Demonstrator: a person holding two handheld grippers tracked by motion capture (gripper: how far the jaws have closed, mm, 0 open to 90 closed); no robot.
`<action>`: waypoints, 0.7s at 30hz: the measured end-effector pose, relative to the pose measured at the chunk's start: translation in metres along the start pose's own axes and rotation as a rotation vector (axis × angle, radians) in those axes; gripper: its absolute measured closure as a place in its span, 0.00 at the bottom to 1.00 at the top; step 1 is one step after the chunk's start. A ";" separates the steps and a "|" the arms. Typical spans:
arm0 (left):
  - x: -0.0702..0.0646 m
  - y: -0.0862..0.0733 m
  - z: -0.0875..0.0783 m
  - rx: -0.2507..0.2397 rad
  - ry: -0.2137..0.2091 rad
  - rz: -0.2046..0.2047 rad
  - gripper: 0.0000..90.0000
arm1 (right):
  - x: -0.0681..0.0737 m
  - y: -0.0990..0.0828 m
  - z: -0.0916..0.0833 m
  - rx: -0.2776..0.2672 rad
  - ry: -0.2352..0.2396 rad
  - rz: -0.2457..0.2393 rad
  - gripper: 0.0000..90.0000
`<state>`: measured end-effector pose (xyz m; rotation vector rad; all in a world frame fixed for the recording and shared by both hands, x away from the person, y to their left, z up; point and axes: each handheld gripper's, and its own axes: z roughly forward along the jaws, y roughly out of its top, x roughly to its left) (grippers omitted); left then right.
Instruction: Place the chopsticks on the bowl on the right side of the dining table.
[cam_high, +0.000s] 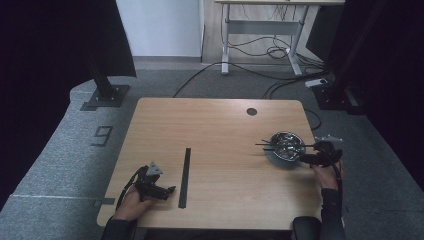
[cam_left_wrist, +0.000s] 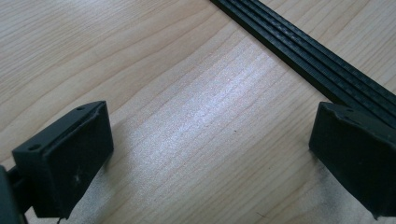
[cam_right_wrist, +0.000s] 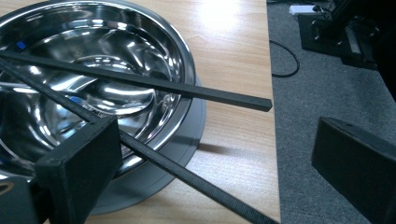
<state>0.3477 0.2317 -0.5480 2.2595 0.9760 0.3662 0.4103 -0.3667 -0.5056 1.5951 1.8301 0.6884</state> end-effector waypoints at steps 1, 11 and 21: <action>0.000 0.000 0.000 0.000 0.000 -0.001 0.00 | 0.000 0.000 0.000 -0.002 -0.002 0.001 0.02; 0.000 0.000 0.000 0.000 0.000 0.000 0.00 | -0.005 0.001 0.006 -0.012 -0.010 0.010 0.02; 0.000 0.000 0.000 0.000 0.001 0.000 0.00 | -0.006 0.004 0.007 -0.019 -0.024 0.001 0.03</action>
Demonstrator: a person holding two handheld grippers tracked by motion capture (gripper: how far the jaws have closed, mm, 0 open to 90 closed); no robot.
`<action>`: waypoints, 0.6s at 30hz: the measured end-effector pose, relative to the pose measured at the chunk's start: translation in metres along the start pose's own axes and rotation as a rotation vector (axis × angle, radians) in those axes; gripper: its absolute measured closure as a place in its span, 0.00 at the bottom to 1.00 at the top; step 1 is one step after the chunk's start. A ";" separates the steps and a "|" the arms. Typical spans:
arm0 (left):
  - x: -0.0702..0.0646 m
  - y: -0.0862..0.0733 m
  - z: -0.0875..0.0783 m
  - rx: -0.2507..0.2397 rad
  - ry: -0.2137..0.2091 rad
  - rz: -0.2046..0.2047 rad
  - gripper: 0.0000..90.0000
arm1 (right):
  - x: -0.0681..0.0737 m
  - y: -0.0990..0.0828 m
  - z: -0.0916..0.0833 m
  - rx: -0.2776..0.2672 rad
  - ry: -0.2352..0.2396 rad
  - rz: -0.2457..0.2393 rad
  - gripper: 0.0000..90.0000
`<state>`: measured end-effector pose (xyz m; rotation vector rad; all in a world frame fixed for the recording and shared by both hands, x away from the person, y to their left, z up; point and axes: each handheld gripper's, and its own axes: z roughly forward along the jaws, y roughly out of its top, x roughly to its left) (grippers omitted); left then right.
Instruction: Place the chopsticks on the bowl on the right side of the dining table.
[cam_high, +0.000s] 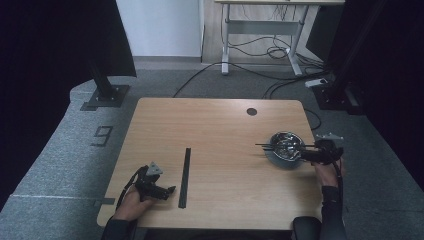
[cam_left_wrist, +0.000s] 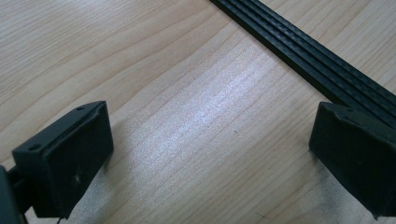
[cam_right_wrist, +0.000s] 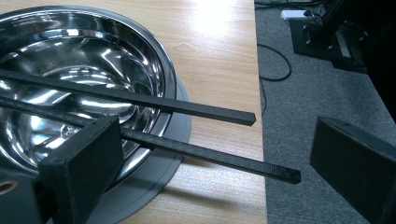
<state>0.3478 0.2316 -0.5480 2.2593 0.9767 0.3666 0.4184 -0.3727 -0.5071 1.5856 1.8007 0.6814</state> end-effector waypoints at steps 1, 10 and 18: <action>0.000 0.000 0.000 0.000 0.000 0.000 0.00 | 0.000 0.000 -0.001 -0.002 -0.002 0.001 0.04; 0.000 0.000 0.000 0.000 0.000 0.000 0.00 | 0.002 0.001 -0.014 -0.024 0.072 0.040 0.15; 0.000 0.000 0.000 0.000 0.000 0.000 0.00 | 0.021 0.004 -0.020 -0.066 0.196 -0.012 0.64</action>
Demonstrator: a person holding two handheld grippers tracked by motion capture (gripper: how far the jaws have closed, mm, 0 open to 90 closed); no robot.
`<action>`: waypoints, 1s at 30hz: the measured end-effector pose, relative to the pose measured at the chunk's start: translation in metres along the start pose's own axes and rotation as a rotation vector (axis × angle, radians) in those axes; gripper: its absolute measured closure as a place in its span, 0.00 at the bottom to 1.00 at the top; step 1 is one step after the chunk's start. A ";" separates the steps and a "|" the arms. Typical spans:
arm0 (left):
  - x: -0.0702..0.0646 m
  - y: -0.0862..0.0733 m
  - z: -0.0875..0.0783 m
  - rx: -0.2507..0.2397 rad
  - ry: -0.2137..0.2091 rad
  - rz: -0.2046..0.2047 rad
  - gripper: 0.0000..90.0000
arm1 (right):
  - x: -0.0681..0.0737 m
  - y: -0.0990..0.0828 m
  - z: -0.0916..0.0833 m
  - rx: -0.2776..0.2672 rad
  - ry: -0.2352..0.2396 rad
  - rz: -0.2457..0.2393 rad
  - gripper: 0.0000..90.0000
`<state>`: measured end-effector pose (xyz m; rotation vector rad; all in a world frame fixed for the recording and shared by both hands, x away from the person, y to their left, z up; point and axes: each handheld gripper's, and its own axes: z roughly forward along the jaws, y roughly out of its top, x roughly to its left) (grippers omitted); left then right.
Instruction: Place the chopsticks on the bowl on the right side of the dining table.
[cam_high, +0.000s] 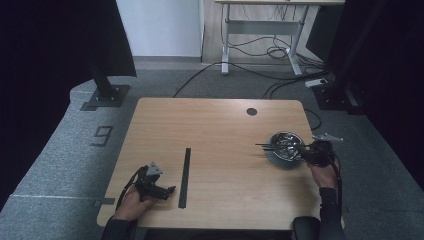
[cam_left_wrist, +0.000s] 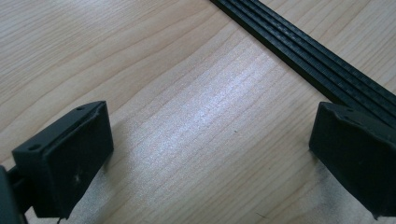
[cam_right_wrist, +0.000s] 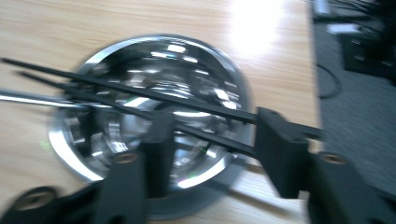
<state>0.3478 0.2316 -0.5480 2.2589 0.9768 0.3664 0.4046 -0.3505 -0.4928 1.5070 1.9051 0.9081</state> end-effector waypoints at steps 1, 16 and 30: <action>0.000 0.000 0.000 0.000 0.000 0.000 0.00 | 0.003 0.001 0.000 -0.004 0.027 -0.006 0.70; 0.000 0.000 0.000 0.000 0.000 0.000 0.00 | 0.034 0.000 0.019 0.045 0.080 -0.116 0.76; 0.000 0.000 0.000 0.000 0.000 0.000 0.00 | 0.030 -0.001 0.025 0.044 0.048 -0.123 0.68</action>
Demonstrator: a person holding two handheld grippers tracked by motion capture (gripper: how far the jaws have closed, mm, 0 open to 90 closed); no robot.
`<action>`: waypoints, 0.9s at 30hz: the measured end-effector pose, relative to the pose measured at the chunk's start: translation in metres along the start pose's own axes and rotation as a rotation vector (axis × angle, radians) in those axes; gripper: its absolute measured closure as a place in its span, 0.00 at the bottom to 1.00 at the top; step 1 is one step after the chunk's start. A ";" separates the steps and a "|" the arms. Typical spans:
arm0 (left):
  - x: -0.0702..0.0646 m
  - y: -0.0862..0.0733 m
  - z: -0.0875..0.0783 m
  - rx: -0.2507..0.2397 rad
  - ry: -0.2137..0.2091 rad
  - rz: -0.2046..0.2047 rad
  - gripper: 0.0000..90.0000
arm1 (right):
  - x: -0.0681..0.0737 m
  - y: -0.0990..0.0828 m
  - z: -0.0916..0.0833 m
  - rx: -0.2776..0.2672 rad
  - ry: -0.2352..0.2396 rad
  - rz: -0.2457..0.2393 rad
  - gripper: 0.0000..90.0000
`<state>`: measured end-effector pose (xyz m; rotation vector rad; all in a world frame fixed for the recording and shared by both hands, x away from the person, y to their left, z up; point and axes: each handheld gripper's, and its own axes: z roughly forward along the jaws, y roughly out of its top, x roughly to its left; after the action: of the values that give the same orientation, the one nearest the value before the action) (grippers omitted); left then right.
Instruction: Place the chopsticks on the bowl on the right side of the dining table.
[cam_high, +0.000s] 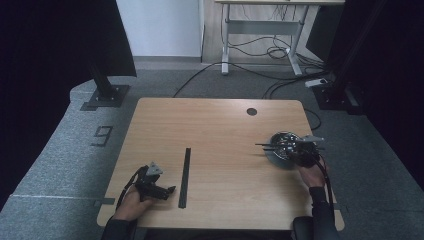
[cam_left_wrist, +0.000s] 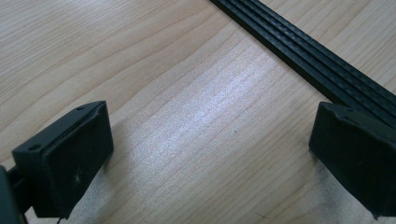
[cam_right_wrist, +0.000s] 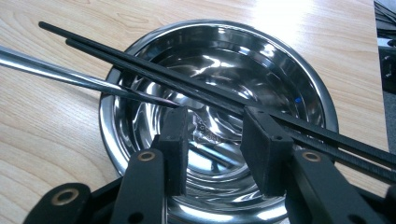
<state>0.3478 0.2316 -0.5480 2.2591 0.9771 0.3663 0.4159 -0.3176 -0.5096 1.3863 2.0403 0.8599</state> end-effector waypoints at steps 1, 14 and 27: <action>0.000 0.000 0.000 0.000 0.000 0.000 0.00 | 0.000 0.000 0.000 0.001 -0.001 0.001 0.68; 0.000 0.000 0.000 0.000 0.000 0.000 0.00 | -0.006 -0.003 0.001 0.012 -0.020 0.005 0.61; 0.000 0.000 0.000 0.000 0.000 0.000 0.00 | -0.023 -0.009 -0.011 -0.029 -0.089 0.120 0.19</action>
<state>0.3478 0.2316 -0.5480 2.2589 0.9769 0.3662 0.4103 -0.3434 -0.5076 1.5164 1.8867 0.8590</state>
